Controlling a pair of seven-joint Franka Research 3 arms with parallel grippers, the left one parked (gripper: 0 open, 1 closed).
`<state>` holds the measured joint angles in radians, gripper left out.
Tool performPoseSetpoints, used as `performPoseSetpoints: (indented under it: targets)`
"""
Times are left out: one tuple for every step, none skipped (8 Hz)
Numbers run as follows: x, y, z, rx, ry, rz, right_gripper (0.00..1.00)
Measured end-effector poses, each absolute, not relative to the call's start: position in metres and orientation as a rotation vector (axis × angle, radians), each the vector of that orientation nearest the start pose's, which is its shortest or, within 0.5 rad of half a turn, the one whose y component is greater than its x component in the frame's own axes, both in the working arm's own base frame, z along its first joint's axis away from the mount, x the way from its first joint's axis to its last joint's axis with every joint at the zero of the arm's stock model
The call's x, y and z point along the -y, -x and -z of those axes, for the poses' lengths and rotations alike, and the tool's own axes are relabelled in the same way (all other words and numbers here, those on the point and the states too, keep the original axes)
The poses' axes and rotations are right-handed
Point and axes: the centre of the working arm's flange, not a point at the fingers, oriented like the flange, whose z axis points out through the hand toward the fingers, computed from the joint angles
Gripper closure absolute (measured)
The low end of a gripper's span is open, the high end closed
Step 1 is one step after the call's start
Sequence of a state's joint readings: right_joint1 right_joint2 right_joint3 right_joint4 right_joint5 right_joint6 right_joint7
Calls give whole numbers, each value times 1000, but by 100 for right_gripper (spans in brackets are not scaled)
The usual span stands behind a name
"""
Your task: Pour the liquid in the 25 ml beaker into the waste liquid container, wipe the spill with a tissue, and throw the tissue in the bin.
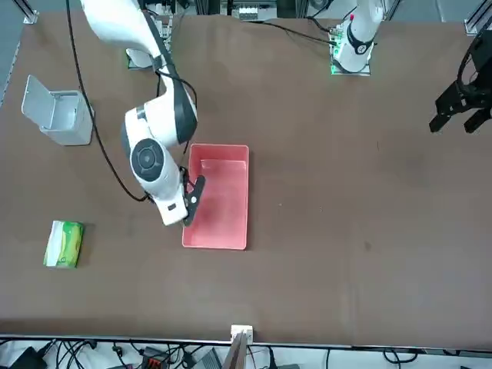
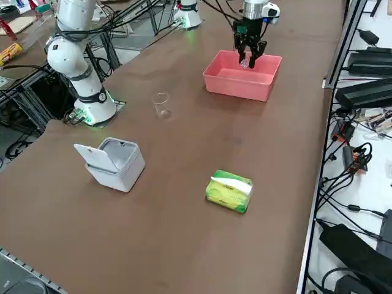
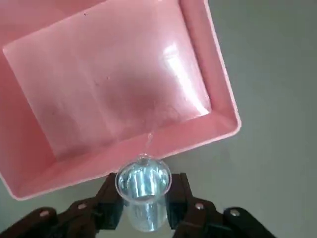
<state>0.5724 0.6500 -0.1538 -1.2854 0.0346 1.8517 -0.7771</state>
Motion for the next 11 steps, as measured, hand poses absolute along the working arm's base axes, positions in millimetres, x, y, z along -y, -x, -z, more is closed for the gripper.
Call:
performPoseSetpoints:
  targets:
    - [-327, -647, -366, 1825, 2620, -131, 53]
    - [-331, -646, -365, 1831, 2622, -132, 53]
    - [-333, -646, -363, 1843, 2624, -138, 53]
    - [-335, -645, -361, 1856, 2625, -145, 53]
    - [-337, -644, -361, 1872, 2627, -153, 53]
    - [-342, -642, -361, 1888, 2624, -168, 53]
    - [-347, -639, -361, 1888, 2632, -186, 53]
    - [-355, -636, -362, 1888, 2646, -201, 53]
    - [-364, -631, -363, 1892, 2663, -219, 53]
    - [-373, -627, -363, 1889, 2678, -236, 53]
    - [-380, -621, -365, 1882, 2694, -266, 53]
